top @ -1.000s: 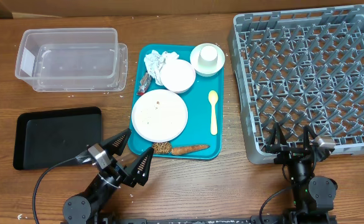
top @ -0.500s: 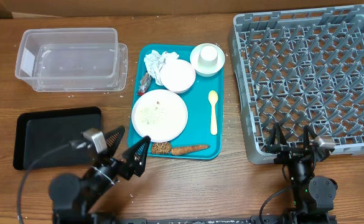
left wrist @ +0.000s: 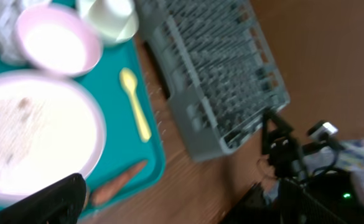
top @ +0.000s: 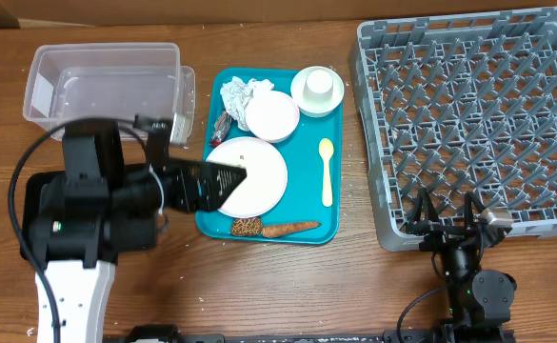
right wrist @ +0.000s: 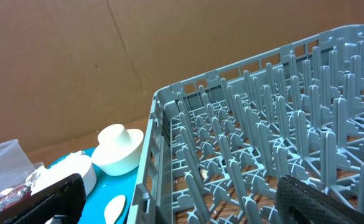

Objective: Sort waste into correct bins and load items into the dishwasher
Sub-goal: 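Open the left gripper and move it over the white rice plate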

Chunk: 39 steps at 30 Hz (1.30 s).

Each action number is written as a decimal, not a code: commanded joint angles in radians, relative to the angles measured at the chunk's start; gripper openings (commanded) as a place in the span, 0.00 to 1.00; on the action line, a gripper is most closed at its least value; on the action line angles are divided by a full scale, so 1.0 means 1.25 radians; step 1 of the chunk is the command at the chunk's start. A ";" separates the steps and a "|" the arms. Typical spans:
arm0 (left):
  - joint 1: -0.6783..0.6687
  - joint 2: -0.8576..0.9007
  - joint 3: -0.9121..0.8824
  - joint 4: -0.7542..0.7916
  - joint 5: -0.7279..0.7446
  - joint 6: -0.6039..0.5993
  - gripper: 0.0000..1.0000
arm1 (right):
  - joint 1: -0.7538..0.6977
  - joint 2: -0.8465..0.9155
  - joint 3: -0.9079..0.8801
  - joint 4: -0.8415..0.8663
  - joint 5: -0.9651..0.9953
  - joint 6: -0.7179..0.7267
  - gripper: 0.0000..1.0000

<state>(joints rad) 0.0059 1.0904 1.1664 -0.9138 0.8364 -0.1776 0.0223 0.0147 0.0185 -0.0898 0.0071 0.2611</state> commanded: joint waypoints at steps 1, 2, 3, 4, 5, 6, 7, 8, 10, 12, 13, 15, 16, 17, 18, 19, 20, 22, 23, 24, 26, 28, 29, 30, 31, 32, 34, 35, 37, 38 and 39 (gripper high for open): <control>-0.019 0.042 0.030 0.041 0.074 -0.015 1.00 | 0.005 -0.009 -0.009 0.005 0.002 -0.005 1.00; -0.029 0.049 0.030 0.040 0.045 -0.033 1.00 | 0.005 -0.009 -0.009 0.005 0.002 -0.005 1.00; -0.049 0.056 0.030 0.034 0.003 -0.049 1.00 | 0.005 -0.009 -0.009 0.005 0.002 -0.005 1.00; -0.070 0.063 0.030 0.027 -0.038 -0.059 1.00 | 0.005 -0.009 -0.009 0.005 0.002 -0.005 1.00; -0.102 0.071 0.032 0.017 -0.092 -0.066 1.00 | 0.005 -0.009 -0.009 0.005 0.002 -0.005 1.00; -0.135 0.081 0.034 0.005 -0.141 -0.073 1.00 | 0.005 -0.009 -0.009 0.005 0.002 -0.005 1.00; -0.173 0.094 0.037 -0.008 -0.193 -0.081 1.00 | 0.005 -0.009 -0.009 0.005 0.002 -0.005 1.00; -0.208 0.109 0.041 -0.020 -0.242 -0.094 1.00 | 0.005 -0.009 -0.009 0.005 0.002 -0.005 1.00; -0.281 0.145 0.048 -0.042 -0.352 -0.130 1.00 | 0.005 -0.009 -0.009 0.005 0.002 -0.005 1.00; -0.341 0.185 0.050 -0.053 -0.449 -0.160 1.00 | 0.005 -0.009 -0.009 0.005 0.002 -0.005 1.00; -0.364 0.203 0.050 -0.054 -0.480 -0.171 1.00 | 0.005 -0.009 -0.009 0.005 0.002 -0.005 1.00; -0.403 0.241 0.050 -0.048 -0.537 -0.172 1.00 | 0.005 -0.009 -0.009 0.005 0.002 -0.005 1.00; -0.418 0.260 0.050 -0.041 -0.565 -0.172 1.00 | 0.005 -0.009 -0.009 0.005 0.002 -0.005 1.00; -0.430 0.278 0.050 -0.031 -0.594 -0.172 1.00 | 0.005 -0.009 -0.009 0.005 0.002 -0.005 1.00; -0.439 0.297 0.050 -0.017 -0.622 -0.171 1.00 | 0.005 -0.009 -0.009 0.005 0.002 -0.005 1.00; -0.445 0.318 0.050 -0.004 -0.644 -0.171 1.00 | 0.005 -0.009 -0.009 0.005 0.002 -0.005 1.00; -0.447 0.337 0.050 -0.002 -0.653 -0.169 1.00 | 0.005 -0.009 -0.009 0.005 0.002 -0.005 1.00; -0.446 0.370 0.050 0.006 -0.651 -0.156 1.00 | 0.005 -0.009 -0.009 0.005 0.002 -0.005 1.00; -0.445 0.381 0.050 0.018 -0.644 -0.141 1.00 | 0.005 -0.009 -0.009 0.005 0.002 -0.005 1.00; -0.445 0.389 0.052 0.023 -0.638 -0.132 1.00 | 0.005 -0.009 -0.009 0.005 0.002 -0.005 1.00; -0.445 0.405 0.063 0.022 -0.639 -0.130 1.00 | 0.005 -0.009 -0.009 0.005 0.002 -0.005 1.00; -0.445 0.420 0.084 0.016 -0.639 -0.112 1.00 | 0.005 -0.009 -0.009 0.005 0.002 -0.005 1.00; -0.445 0.428 0.099 0.005 -0.640 -0.105 1.00 | 0.005 -0.009 -0.009 0.005 0.002 -0.005 1.00; -0.445 0.440 0.123 -0.013 -0.642 -0.098 1.00 | 0.005 -0.009 -0.009 0.005 0.002 -0.005 1.00; -0.445 0.451 0.146 -0.031 -0.642 -0.091 1.00 | 0.005 -0.009 -0.009 0.005 0.002 -0.005 1.00; -0.445 0.467 0.177 -0.057 -0.642 -0.087 1.00 | 0.005 -0.009 -0.009 0.005 0.002 -0.005 1.00; -0.445 0.497 0.226 -0.091 -0.643 -0.085 1.00 | 0.005 -0.009 -0.009 0.005 0.002 -0.005 1.00; -0.445 0.513 0.245 -0.099 -0.643 -0.085 1.00 | 0.005 -0.009 -0.009 0.005 0.002 -0.005 1.00; -0.445 0.542 0.264 -0.084 -0.642 -0.085 1.00 | 0.005 -0.009 -0.009 0.005 0.002 -0.005 1.00; -0.445 0.552 0.264 -0.068 -0.638 -0.088 1.00 | 0.005 -0.009 -0.009 0.005 0.002 -0.005 1.00; -0.446 0.565 0.264 -0.053 -0.625 -0.097 1.00 | 0.005 -0.009 -0.009 0.005 0.002 -0.005 1.00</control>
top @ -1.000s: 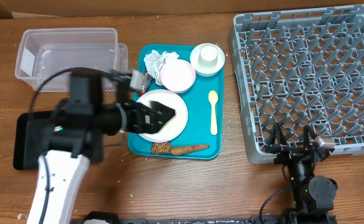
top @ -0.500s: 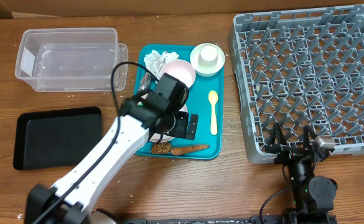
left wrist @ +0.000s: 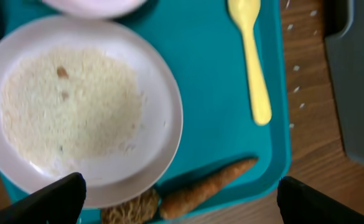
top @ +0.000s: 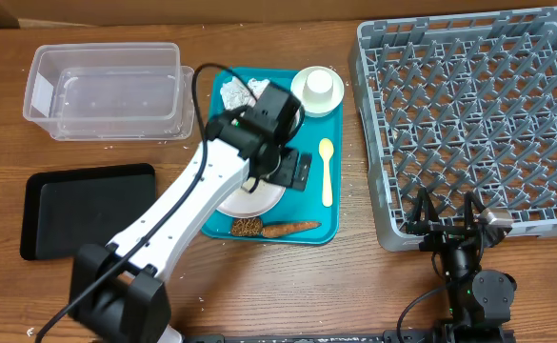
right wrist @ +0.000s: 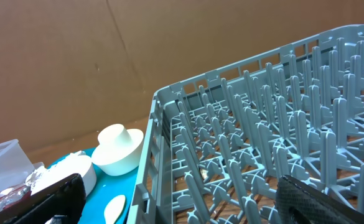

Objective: Sort waste into correct bins and load items into the dishwasher
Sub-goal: 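Open the left gripper and move it over the white rice plate, then lower the left gripper and grasp the white plate's rim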

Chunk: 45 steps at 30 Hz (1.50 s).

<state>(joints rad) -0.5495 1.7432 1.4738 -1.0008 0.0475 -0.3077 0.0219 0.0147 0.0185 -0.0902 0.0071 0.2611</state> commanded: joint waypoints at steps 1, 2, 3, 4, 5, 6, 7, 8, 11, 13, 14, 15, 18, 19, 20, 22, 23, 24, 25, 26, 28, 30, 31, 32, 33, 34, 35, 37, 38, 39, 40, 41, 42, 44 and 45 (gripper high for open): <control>-0.001 0.054 0.018 0.024 0.022 0.000 1.00 | 0.005 -0.009 -0.009 0.006 0.002 -0.005 1.00; -0.001 0.067 0.018 0.027 0.033 -0.003 1.00 | 0.005 -0.009 -0.009 0.006 0.002 -0.005 1.00; -0.001 0.086 0.017 0.021 0.040 -0.002 1.00 | 0.005 -0.009 -0.009 0.006 0.002 -0.005 1.00; -0.001 0.097 0.017 0.022 0.040 -0.002 1.00 | 0.005 -0.009 -0.009 0.006 0.002 -0.005 1.00; -0.001 0.108 0.017 0.025 0.040 0.002 1.00 | 0.005 -0.009 -0.009 0.006 0.001 -0.005 1.00; -0.001 0.118 0.017 0.027 0.040 0.007 1.00 | 0.005 -0.009 -0.009 0.006 0.002 -0.005 1.00; -0.001 0.128 0.017 0.027 0.038 0.017 1.00 | 0.005 -0.009 -0.009 0.006 0.002 -0.005 1.00; -0.002 0.135 0.017 0.025 0.036 0.029 1.00 | 0.005 -0.009 -0.009 0.006 0.002 -0.005 1.00; -0.008 0.154 0.017 0.010 0.016 0.064 1.00 | 0.005 -0.009 -0.009 0.006 0.002 -0.005 1.00; -0.018 0.160 0.017 0.003 -0.004 0.078 1.00 | 0.005 -0.009 -0.009 0.006 0.002 -0.005 1.00; -0.025 0.164 0.017 0.002 -0.020 0.085 1.00 | 0.005 -0.009 -0.009 0.006 0.001 -0.005 1.00; -0.036 0.166 0.017 0.002 -0.043 0.085 1.00 | 0.005 -0.009 -0.009 0.006 0.002 -0.005 1.00; -0.070 0.171 0.017 0.003 -0.121 0.084 1.00 | 0.005 -0.009 -0.009 0.006 0.002 -0.005 1.00; -0.081 0.171 0.017 0.003 -0.152 0.076 1.00 | 0.005 -0.009 -0.009 0.006 0.002 -0.005 1.00; -0.091 0.171 0.017 0.003 -0.177 0.062 1.00 | 0.005 -0.009 -0.009 0.006 0.002 -0.005 1.00; -0.101 0.171 0.017 0.007 -0.212 0.041 1.00 | 0.005 -0.009 -0.009 0.006 0.002 -0.005 1.00; -0.101 0.171 0.017 0.009 -0.215 0.035 1.00 | 0.005 -0.009 -0.009 0.006 0.002 -0.005 1.00; -0.100 0.172 0.017 0.012 -0.214 0.032 1.00 | 0.005 -0.009 -0.009 0.006 0.002 -0.005 1.00; -0.099 0.172 0.017 0.013 -0.214 0.024 1.00 | 0.005 -0.009 -0.009 0.006 0.002 -0.005 1.00; -0.096 0.172 0.016 0.015 -0.214 0.018 1.00 | 0.005 -0.009 -0.009 0.006 0.002 -0.005 1.00; -0.093 0.172 0.016 0.021 -0.211 0.015 1.00 | 0.005 -0.009 -0.009 0.006 0.002 -0.005 1.00; -0.093 0.174 0.014 0.031 -0.211 0.016 0.96 | 0.005 -0.009 -0.009 0.006 0.002 -0.005 1.00; -0.093 0.175 0.014 0.037 -0.204 0.016 0.94 | 0.005 -0.009 -0.009 0.006 0.002 -0.005 1.00; -0.093 0.179 0.014 0.041 -0.199 0.016 0.94 | 0.005 -0.009 -0.009 0.006 0.002 -0.005 1.00; -0.093 0.183 0.014 0.043 -0.191 0.019 0.94 | 0.005 -0.009 -0.009 0.006 0.002 -0.005 1.00; -0.093 0.190 0.014 0.045 -0.190 0.019 0.94 | 0.005 -0.009 -0.009 0.006 0.002 -0.005 1.00; -0.093 0.197 0.014 0.045 -0.190 0.019 0.93 | 0.005 -0.009 -0.009 0.006 0.002 -0.005 1.00; -0.093 0.217 0.014 0.048 -0.190 0.020 0.88 | 0.005 -0.009 -0.009 0.005 0.002 -0.005 1.00; -0.093 0.231 0.014 0.050 -0.187 0.023 0.87 | 0.005 -0.009 -0.009 0.006 0.002 -0.005 1.00; -0.093 0.243 0.014 0.050 -0.186 0.026 0.87 | 0.005 -0.009 -0.009 0.006 0.002 -0.005 1.00; -0.093 0.254 0.014 0.050 -0.187 0.029 0.86 | 0.005 -0.009 -0.009 0.006 0.002 -0.005 1.00; -0.093 0.264 0.014 0.049 -0.186 0.033 0.86 | 0.005 -0.009 -0.009 0.005 0.002 -0.005 1.00; -0.093 0.271 0.014 0.047 -0.187 0.034 0.86 | 0.005 -0.009 -0.009 0.006 0.002 -0.005 1.00; -0.093 0.279 0.014 0.046 -0.187 0.034 0.85 | 0.005 -0.009 -0.009 0.006 0.002 -0.005 1.00; -0.093 0.280 0.014 0.047 -0.187 0.038 0.84 | 0.005 -0.009 -0.009 0.006 0.002 -0.005 1.00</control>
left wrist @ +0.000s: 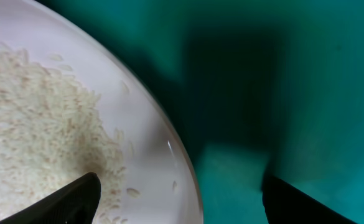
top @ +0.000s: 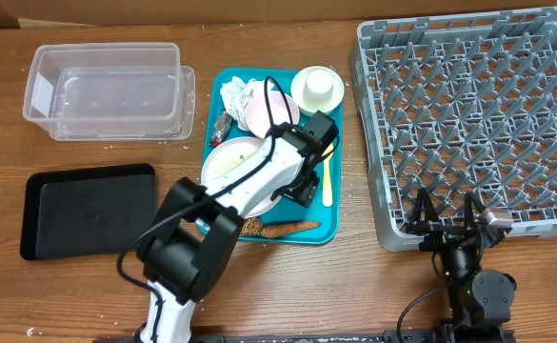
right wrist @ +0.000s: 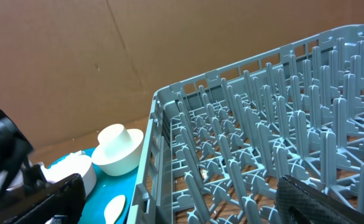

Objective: Sort waste into correct bins and load items into the dishwasher
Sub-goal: 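Lower the left gripper and grasp the white plate's rim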

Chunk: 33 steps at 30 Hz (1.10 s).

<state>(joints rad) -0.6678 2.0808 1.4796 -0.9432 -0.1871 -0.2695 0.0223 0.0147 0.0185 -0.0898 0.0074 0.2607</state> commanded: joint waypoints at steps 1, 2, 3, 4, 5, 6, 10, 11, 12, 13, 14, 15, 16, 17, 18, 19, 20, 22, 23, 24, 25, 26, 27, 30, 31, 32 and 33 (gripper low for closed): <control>0.001 0.010 0.009 0.002 0.001 0.010 0.84 | 0.005 -0.009 -0.009 0.005 0.001 -0.005 1.00; 0.001 0.010 0.009 0.003 0.001 0.013 0.83 | 0.005 -0.009 -0.009 0.005 0.001 -0.005 1.00; 0.001 0.010 0.009 0.006 0.001 0.019 0.80 | 0.005 -0.009 -0.009 0.005 0.001 -0.005 1.00; 0.001 0.010 0.009 0.008 0.001 0.023 0.75 | 0.005 -0.009 -0.009 0.005 0.001 -0.005 1.00; 0.001 0.010 0.009 0.011 0.001 0.026 0.71 | 0.005 -0.009 -0.009 0.005 0.001 -0.005 1.00; 0.001 0.011 0.009 0.013 0.001 0.030 0.69 | 0.005 -0.009 -0.009 0.005 0.001 -0.005 1.00; 0.001 0.020 0.009 0.013 0.016 0.032 0.68 | 0.005 -0.009 -0.009 0.005 0.001 -0.005 1.00; 0.002 0.020 0.009 0.013 0.023 0.035 0.67 | 0.005 -0.009 -0.009 0.005 0.001 -0.005 1.00; 0.004 0.023 0.009 0.014 0.033 0.037 0.63 | 0.005 -0.009 -0.009 0.005 0.001 -0.005 1.00; 0.005 0.024 0.009 0.014 0.039 0.037 0.59 | 0.005 -0.009 -0.009 0.005 0.001 -0.005 1.00; 0.007 0.026 0.009 0.014 0.040 0.037 0.54 | 0.005 -0.009 -0.009 0.005 0.001 -0.005 1.00; 0.009 0.027 0.009 0.014 0.041 0.036 0.50 | 0.005 -0.009 -0.009 0.005 0.001 -0.005 1.00; 0.012 0.027 0.009 0.014 0.046 0.036 0.48 | 0.005 -0.009 -0.009 0.005 0.001 -0.005 1.00; 0.014 0.027 0.009 0.014 0.047 0.037 0.45 | 0.005 -0.009 -0.009 0.005 0.001 -0.005 1.00; 0.016 0.027 0.009 0.014 0.047 0.036 0.40 | 0.005 -0.009 -0.009 0.005 0.001 -0.005 1.00; 0.017 0.027 0.009 0.014 0.048 0.036 0.38 | 0.005 -0.009 -0.009 0.005 0.001 -0.005 1.00; 0.018 0.027 0.008 0.014 0.052 0.037 0.36 | 0.005 -0.009 -0.009 0.005 0.001 -0.005 1.00; 0.020 0.027 0.008 0.014 0.052 0.037 0.36 | 0.005 -0.009 -0.009 0.005 0.001 -0.005 1.00; 0.021 0.027 0.008 0.013 0.052 0.037 0.35 | 0.005 -0.009 -0.009 0.005 0.001 -0.005 1.00; 0.021 0.028 0.008 0.014 0.052 0.037 0.34 | 0.005 -0.009 -0.009 0.005 0.001 -0.005 1.00; 0.021 0.028 0.008 0.014 0.052 0.037 0.31 | 0.005 -0.009 -0.009 0.005 0.001 -0.005 1.00; 0.021 0.028 0.008 0.014 0.052 0.037 0.29 | 0.005 -0.009 -0.009 0.005 0.001 -0.005 1.00; 0.021 0.028 0.008 0.014 0.052 0.037 0.28 | 0.005 -0.009 -0.009 0.005 0.001 -0.005 1.00; 0.021 0.028 0.008 0.013 0.045 0.037 0.19 | 0.005 -0.009 -0.009 0.005 0.001 -0.005 1.00; 0.021 0.027 0.008 0.012 0.041 0.036 0.17 | 0.005 -0.009 -0.009 0.005 0.001 -0.005 1.00; 0.021 0.027 0.008 0.010 0.036 0.036 0.14 | 0.005 -0.009 -0.009 0.005 0.001 -0.005 1.00; 0.021 0.027 0.008 0.010 0.033 0.036 0.13 | 0.005 -0.009 -0.009 0.005 0.001 -0.005 1.00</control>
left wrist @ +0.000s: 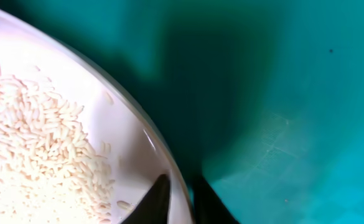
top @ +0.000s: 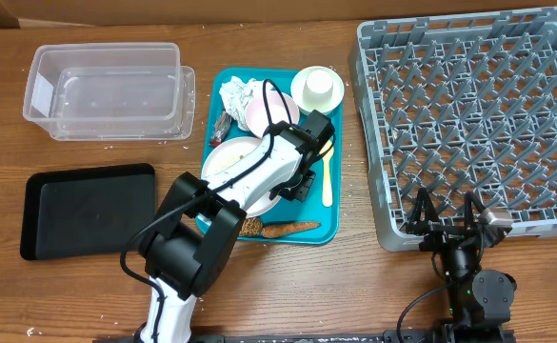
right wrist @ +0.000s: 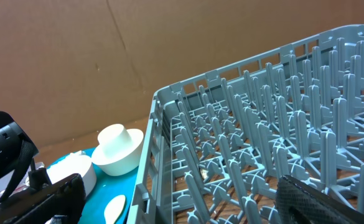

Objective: Sort waste into correct bins and load items into the dishwasher
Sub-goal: 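Lower the left gripper and grasp the white plate's rim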

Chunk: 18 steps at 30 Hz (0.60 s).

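Note:
A white plate point(top: 235, 167) with rice on it lies on the teal tray point(top: 308, 221). My left gripper point(top: 298, 183) is down at the plate's right edge. In the left wrist view the gripper point(left wrist: 180, 188) is shut on the plate point(left wrist: 57, 143) rim, one finger on the inside and one outside over the tray point(left wrist: 281, 93). The grey dish rack point(top: 468, 114) stands at the right. My right gripper point(top: 446, 211) rests open at the rack's near edge, and in its own view the gripper point(right wrist: 182, 208) holds nothing.
On the tray are a yellow spoon point(top: 326, 173), an upturned white cup point(top: 317, 88), a pink bowl point(top: 270, 112), crumpled paper point(top: 238, 93), a wrapper point(top: 223, 124), a carrot point(top: 290, 229) and a brown scrap point(top: 247, 227). A clear bin point(top: 107, 88) and a black tray point(top: 86, 210) lie left.
My left gripper's fingers stood wide apart at the plate's right rim; now they are shut on that rim. The arm has hardly shifted. The right arm has not moved.
My left arm was first over the table's left side, its gripper pointing at the plate. Then it hung open above the teal tray. Then it was low at the plate's right rim, still open, and now it grips the rim. The right arm stayed put.

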Each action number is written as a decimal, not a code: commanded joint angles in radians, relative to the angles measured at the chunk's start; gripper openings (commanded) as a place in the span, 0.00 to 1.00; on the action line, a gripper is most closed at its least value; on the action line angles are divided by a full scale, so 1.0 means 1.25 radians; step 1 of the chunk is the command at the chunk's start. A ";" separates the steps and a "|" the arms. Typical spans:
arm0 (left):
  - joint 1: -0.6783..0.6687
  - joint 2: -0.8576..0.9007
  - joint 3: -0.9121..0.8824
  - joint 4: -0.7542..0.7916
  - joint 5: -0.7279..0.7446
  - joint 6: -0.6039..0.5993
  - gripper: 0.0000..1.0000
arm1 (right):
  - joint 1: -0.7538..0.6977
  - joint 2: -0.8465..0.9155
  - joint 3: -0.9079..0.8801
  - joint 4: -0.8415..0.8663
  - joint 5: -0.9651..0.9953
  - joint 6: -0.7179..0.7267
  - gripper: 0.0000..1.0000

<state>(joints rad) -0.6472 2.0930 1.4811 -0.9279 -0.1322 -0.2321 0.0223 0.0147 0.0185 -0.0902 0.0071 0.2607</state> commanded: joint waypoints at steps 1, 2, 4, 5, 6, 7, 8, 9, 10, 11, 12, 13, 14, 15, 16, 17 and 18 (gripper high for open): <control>0.004 0.018 0.007 -0.003 -0.014 0.006 0.11 | 0.005 -0.009 -0.009 0.006 0.002 -0.005 1.00; 0.004 0.018 0.007 -0.005 -0.014 0.006 0.09 | 0.005 -0.009 -0.009 0.006 0.002 -0.005 1.00; 0.004 0.018 0.007 -0.008 -0.014 0.006 0.05 | 0.005 -0.009 -0.009 0.006 0.002 -0.005 1.00; 0.004 0.018 0.007 -0.009 -0.014 0.006 0.04 | 0.005 -0.009 -0.009 0.006 0.002 -0.005 1.00; 0.004 0.018 0.009 -0.012 -0.015 0.006 0.04 | 0.005 -0.009 -0.009 0.006 0.002 -0.005 1.00; 0.004 0.018 0.011 -0.017 -0.018 0.006 0.04 | 0.005 -0.009 -0.009 0.006 0.002 -0.005 1.00; 0.003 0.018 0.015 -0.024 -0.021 0.006 0.04 | 0.005 -0.009 -0.009 0.006 0.002 -0.005 1.00; 0.003 0.018 0.020 -0.033 -0.023 0.006 0.04 | 0.005 -0.009 -0.009 0.006 0.002 -0.005 1.00; 0.003 0.018 0.029 -0.046 -0.023 0.005 0.04 | 0.005 -0.009 -0.009 0.006 0.002 -0.005 1.00; 0.002 0.018 0.038 -0.058 -0.023 0.000 0.04 | 0.005 -0.009 -0.009 0.006 0.002 -0.005 1.00; 0.002 0.018 0.047 -0.069 -0.023 -0.001 0.04 | 0.005 -0.009 -0.009 0.006 0.002 -0.005 1.00; 0.002 0.018 0.059 -0.082 -0.024 -0.006 0.04 | 0.005 -0.009 -0.009 0.006 0.002 -0.005 1.00; 0.000 0.018 0.071 -0.097 -0.027 -0.013 0.04 | 0.005 -0.009 -0.009 0.006 0.002 -0.005 1.00; -0.002 0.018 0.085 -0.112 -0.029 -0.015 0.04 | 0.005 -0.009 -0.009 0.006 0.002 -0.005 1.00; -0.005 0.018 0.100 -0.129 -0.028 -0.019 0.04 | 0.005 -0.009 -0.009 0.006 0.002 -0.005 1.00; -0.007 0.018 0.111 -0.142 -0.029 -0.025 0.04 | 0.005 -0.009 -0.009 0.006 0.002 -0.005 1.00; -0.009 0.018 0.123 -0.156 -0.028 -0.032 0.04 | 0.005 -0.009 -0.009 0.005 0.002 -0.005 1.00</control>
<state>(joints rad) -0.6487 2.0953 1.5818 -1.0969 -0.1612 -0.2367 0.0223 0.0147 0.0185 -0.0902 0.0074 0.2611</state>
